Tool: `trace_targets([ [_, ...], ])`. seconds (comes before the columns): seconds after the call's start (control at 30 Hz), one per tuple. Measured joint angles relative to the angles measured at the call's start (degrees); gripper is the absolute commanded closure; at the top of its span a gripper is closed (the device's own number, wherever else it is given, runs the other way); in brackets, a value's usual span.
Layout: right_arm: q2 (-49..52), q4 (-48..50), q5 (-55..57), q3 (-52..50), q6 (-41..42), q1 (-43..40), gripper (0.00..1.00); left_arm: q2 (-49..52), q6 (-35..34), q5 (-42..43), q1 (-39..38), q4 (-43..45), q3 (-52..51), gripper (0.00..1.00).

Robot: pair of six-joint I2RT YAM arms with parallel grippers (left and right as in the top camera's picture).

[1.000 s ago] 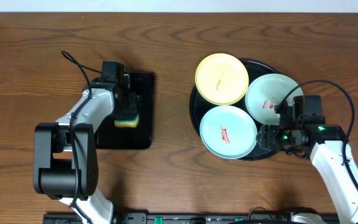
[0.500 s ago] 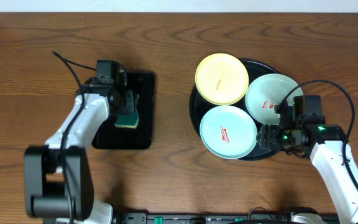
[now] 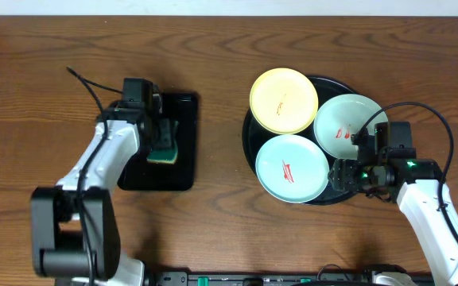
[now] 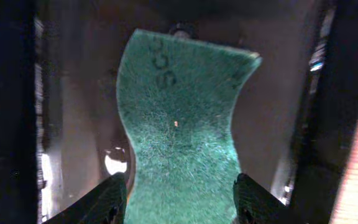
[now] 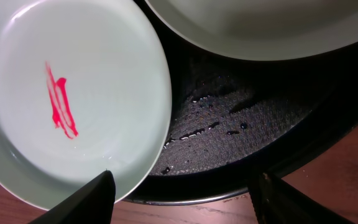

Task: Clean dirty plates on tray and stack at the side
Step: 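Close left gripper on green sponge in black tray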

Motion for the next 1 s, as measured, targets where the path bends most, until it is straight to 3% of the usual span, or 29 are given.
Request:
trace_targets([
  [0.2, 0.0, 0.0, 0.0, 0.0, 0.0, 0.0, 0.32, 4.0, -0.2, 0.2, 0.0, 0.4, 0.0, 0.57],
  [0.47, 0.0, 0.0, 0.0, 0.0, 0.0, 0.0, 0.32, 4.0, 0.0, -0.4, 0.0, 0.4, 0.0, 0.52],
  [1.0, 0.0, 0.0, 0.1, 0.0, 0.0, 0.0, 0.32, -1.0, 0.0, -1.5, 0.0, 0.2, 0.0, 0.52],
])
